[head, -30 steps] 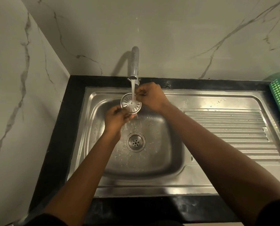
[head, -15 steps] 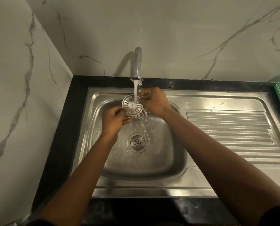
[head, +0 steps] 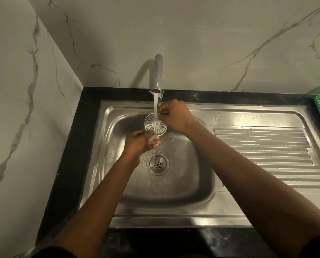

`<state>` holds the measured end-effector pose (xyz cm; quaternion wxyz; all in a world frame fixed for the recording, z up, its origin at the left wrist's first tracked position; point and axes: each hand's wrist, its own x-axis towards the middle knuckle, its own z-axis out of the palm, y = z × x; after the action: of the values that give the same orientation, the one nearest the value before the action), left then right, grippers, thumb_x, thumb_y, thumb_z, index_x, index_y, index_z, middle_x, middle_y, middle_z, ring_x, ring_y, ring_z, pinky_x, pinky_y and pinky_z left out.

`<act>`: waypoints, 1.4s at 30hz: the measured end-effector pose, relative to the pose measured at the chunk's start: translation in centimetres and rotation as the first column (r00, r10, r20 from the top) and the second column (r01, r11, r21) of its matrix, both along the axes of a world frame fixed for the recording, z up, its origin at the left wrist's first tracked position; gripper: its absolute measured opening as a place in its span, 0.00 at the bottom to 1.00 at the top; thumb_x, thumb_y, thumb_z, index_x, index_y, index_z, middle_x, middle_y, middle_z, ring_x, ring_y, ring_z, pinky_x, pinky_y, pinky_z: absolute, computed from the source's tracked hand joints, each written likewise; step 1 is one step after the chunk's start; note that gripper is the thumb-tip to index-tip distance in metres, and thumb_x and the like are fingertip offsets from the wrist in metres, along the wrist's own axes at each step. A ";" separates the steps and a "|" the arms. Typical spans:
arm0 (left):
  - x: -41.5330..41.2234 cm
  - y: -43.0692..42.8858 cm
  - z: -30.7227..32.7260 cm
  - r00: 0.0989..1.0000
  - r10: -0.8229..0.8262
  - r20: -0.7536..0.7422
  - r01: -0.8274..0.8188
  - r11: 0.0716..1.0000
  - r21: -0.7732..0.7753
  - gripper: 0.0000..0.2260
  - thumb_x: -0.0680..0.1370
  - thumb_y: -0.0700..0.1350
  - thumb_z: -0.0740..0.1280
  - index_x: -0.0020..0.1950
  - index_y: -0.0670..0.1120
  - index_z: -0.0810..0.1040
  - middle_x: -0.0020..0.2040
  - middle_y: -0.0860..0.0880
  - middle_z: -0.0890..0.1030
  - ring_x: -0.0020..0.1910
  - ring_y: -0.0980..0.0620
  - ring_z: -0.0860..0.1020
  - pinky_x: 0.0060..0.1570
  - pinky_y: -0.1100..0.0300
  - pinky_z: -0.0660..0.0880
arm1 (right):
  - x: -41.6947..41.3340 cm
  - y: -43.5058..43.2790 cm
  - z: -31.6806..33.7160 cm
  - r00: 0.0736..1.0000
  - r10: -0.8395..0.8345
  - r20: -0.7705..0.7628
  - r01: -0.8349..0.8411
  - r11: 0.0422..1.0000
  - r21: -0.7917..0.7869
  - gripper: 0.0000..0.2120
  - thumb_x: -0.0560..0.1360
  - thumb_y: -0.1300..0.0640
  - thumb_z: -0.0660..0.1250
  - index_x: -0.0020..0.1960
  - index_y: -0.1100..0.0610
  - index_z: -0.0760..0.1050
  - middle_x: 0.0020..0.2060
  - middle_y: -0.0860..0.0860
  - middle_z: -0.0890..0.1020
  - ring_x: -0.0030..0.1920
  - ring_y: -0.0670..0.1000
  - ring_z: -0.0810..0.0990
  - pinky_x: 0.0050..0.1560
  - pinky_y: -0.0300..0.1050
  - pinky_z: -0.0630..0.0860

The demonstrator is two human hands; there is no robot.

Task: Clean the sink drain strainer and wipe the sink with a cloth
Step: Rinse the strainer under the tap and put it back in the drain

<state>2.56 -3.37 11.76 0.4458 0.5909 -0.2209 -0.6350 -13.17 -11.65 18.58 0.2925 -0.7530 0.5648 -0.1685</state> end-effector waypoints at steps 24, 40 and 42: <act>2.3 0.3 -1.0 0.871 0.001 0.491 0.095 0.981 -0.171 0.06 0.81 0.43 0.73 0.45 0.51 0.87 0.40 0.48 0.89 0.40 0.51 0.89 0.50 0.49 0.87 | -3.0 3.5 -6.3 0.943 -0.305 0.136 0.259 0.925 0.278 0.13 0.73 0.63 0.76 0.36 0.46 0.83 0.30 0.45 0.86 0.30 0.45 0.86 0.41 0.44 0.86; 1.9 -13.6 4.6 0.805 -0.028 0.592 0.218 0.943 -0.251 0.12 0.77 0.37 0.75 0.60 0.37 0.86 0.50 0.40 0.88 0.42 0.51 0.86 0.45 0.62 0.84 | -3.9 7.7 -9.2 0.900 -0.422 0.113 0.368 0.872 0.321 0.04 0.77 0.57 0.75 0.49 0.48 0.84 0.32 0.43 0.85 0.30 0.41 0.85 0.32 0.35 0.79; 1.7 -13.7 4.7 0.776 -0.030 0.630 0.248 0.933 -0.261 0.12 0.76 0.35 0.75 0.59 0.38 0.86 0.49 0.42 0.88 0.39 0.56 0.85 0.40 0.68 0.82 | -3.9 7.7 -9.5 0.894 -0.433 0.113 0.374 0.862 0.343 0.06 0.77 0.58 0.74 0.54 0.54 0.85 0.32 0.45 0.85 0.29 0.41 0.85 0.31 0.34 0.79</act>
<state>4.28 -17.03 16.47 0.3925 0.6640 -0.5007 -0.3928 -17.09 -3.97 9.11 0.4174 -0.5425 0.6998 -0.2043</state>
